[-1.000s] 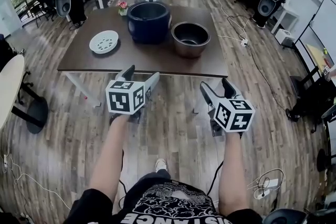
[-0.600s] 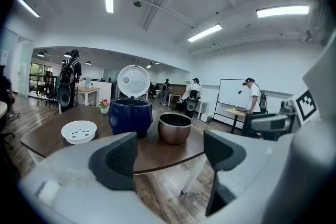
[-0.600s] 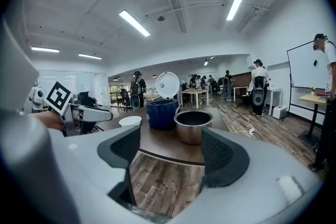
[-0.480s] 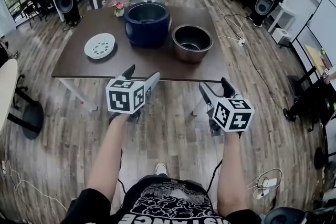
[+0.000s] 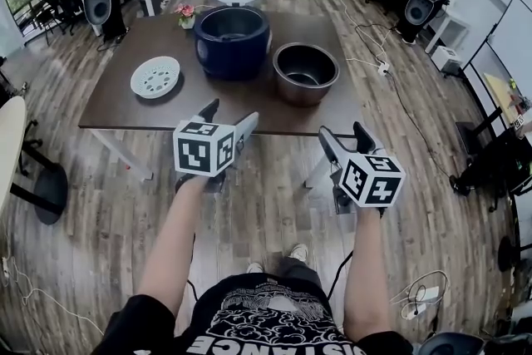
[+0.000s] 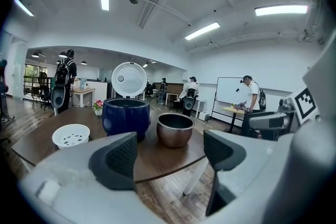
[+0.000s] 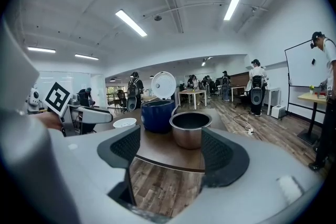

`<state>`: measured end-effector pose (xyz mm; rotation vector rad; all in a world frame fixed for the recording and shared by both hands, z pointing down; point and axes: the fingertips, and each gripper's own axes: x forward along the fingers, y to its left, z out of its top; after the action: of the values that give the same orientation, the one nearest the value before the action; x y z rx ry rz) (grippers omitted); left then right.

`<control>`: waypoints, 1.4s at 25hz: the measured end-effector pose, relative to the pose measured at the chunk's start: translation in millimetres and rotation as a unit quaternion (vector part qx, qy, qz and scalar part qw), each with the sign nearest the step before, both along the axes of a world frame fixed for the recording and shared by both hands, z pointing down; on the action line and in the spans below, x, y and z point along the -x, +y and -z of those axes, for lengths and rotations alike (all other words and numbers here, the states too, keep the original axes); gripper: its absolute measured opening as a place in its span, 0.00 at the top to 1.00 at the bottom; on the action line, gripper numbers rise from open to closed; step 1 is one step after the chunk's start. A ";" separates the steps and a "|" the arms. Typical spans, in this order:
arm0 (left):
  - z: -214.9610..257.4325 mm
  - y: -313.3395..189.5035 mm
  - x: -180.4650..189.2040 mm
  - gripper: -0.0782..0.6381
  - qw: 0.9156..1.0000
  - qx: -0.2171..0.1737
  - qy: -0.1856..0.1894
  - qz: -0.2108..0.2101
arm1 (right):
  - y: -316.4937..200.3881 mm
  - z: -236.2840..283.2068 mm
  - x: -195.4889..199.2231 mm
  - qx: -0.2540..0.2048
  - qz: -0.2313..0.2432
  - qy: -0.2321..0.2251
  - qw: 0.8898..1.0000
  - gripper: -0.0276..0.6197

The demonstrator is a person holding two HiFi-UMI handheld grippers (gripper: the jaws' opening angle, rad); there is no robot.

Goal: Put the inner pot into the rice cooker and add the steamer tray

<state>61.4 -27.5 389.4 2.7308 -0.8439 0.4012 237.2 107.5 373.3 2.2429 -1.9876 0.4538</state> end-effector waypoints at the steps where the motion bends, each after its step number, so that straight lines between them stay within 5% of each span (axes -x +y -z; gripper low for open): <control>1: -0.2 -2.3 -3.6 0.34 1.000 -0.002 -0.002 -0.002 | -3.4 -1.0 -3.2 -0.001 0.000 -0.001 1.000 0.42; 23: -5.1 -105.5 -125.8 0.34 0.999 -0.009 -0.027 0.030 | -127.6 -15.6 -130.8 -0.002 0.039 -0.024 0.999 0.42; 35: -25.2 -160.5 -172.9 0.34 0.996 0.027 -0.037 0.074 | -195.9 -31.7 -191.9 0.025 0.078 -0.034 0.996 0.42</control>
<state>234.3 -188.0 414.6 2.5972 -1.0321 0.4898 429.1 -88.4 404.9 2.0514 -2.1391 0.5625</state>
